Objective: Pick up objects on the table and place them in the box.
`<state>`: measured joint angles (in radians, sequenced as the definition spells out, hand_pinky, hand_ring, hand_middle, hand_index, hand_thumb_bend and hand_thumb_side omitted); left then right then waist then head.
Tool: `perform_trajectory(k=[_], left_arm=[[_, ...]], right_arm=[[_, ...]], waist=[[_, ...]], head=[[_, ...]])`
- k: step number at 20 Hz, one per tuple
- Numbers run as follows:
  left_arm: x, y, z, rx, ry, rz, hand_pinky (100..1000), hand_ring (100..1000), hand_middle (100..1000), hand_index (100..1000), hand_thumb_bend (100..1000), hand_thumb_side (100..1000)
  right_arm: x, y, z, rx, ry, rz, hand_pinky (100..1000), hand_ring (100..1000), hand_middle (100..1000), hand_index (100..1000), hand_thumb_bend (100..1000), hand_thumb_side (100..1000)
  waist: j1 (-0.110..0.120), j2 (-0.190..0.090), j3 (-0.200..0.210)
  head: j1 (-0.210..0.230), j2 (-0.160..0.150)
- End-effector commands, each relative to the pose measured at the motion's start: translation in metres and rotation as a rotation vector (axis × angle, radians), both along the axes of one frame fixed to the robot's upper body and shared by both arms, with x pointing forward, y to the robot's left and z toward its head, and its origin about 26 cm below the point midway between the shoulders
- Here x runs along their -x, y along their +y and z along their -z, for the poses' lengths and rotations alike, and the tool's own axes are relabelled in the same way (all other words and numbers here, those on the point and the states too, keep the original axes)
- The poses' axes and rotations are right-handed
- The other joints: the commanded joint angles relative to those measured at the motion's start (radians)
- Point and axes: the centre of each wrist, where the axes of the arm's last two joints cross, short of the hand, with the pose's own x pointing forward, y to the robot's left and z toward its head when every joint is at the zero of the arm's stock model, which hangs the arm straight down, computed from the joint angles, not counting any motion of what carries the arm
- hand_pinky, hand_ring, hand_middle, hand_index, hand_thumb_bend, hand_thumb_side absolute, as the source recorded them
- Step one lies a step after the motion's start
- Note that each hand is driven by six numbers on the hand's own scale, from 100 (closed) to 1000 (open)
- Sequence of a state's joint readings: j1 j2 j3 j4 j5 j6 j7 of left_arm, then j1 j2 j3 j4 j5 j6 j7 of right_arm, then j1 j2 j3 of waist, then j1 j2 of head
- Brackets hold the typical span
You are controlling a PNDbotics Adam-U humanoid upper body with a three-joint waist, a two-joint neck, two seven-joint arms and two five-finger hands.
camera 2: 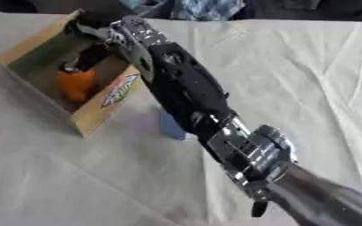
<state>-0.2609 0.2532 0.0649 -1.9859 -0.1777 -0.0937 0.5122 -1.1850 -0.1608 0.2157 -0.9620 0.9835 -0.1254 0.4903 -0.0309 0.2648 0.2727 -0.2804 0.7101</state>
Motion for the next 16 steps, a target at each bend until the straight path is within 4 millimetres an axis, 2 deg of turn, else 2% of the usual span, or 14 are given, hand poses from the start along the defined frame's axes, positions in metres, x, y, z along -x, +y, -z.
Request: perform_trajectory(k=[1,3,7,11,16], left_arm=[[0.002,0.002,-0.005,-0.016,-0.015,-0.006,604,818,1000,693,280,981],[0.002,0.003,-0.005,-0.019,-0.013,-0.011,604,818,1000,693,280,981],[0.003,0.004,-0.005,-0.026,-0.010,-0.018,604,818,1000,693,277,979],[0.003,0.005,-0.005,-0.032,-0.007,-0.022,604,818,1000,693,276,981],[0.003,0.007,-0.005,-0.036,-0.006,-0.027,604,819,1000,692,274,981]], right_arm=[[0.010,-0.020,-0.039,-0.039,-0.079,-0.015,903,912,842,949,340,650],[0.017,-0.035,-0.051,-0.060,-0.094,-0.021,902,910,842,952,313,625],[0.040,-0.067,-0.072,-0.110,-0.110,-0.041,907,909,839,952,323,575],[0.063,-0.091,-0.079,-0.121,-0.107,-0.045,912,917,855,949,348,556],[0.089,-0.118,-0.076,-0.091,-0.112,-0.026,910,915,855,950,406,636]], waist=[[0.003,-0.023,-0.003],[0.000,-0.024,-0.008],[-0.003,-0.026,-0.017],[-0.004,-0.026,-0.024],[-0.005,-0.025,-0.029]], head=[[0.010,-0.005],[0.017,-0.004],[0.030,-0.004],[0.040,-0.002],[0.056,0.001]])
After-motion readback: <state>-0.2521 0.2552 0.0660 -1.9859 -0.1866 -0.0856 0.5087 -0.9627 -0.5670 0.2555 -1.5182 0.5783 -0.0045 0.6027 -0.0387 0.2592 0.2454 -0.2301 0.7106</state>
